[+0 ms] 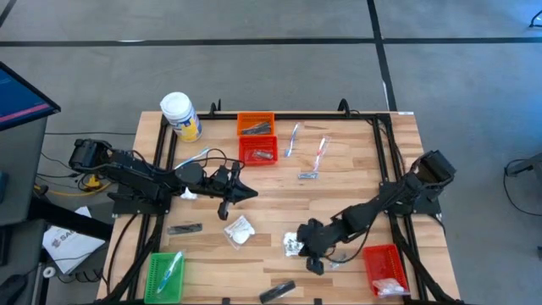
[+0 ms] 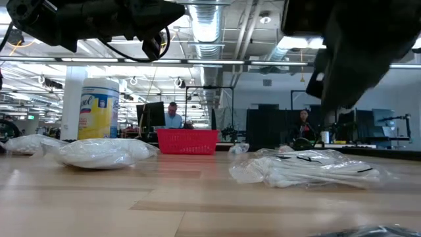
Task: Pick & Place Travel size toiletries
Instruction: Put the cotton pack into the bottom red basket
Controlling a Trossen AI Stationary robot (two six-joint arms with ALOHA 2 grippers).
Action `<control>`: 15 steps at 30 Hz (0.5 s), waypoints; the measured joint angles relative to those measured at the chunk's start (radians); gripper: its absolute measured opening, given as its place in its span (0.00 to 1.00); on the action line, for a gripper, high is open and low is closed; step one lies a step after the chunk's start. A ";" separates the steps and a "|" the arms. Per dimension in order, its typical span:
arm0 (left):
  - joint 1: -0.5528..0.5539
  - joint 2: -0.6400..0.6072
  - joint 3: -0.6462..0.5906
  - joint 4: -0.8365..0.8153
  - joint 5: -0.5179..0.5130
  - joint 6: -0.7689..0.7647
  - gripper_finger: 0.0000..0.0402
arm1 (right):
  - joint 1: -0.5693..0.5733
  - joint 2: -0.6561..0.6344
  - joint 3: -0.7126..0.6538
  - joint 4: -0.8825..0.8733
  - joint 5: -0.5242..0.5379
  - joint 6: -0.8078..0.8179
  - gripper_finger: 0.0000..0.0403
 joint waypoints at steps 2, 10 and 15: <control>0.000 0.000 0.000 0.000 0.000 0.000 0.00 | -0.002 0.046 0.089 -0.127 0.004 -0.065 0.00; 0.000 0.000 0.000 0.000 0.000 0.000 0.00 | -0.066 0.103 0.239 -0.264 -0.243 -0.308 0.00; 0.000 0.000 0.000 -0.001 0.000 0.000 0.00 | -0.140 0.207 0.248 -0.294 -0.462 -0.402 0.00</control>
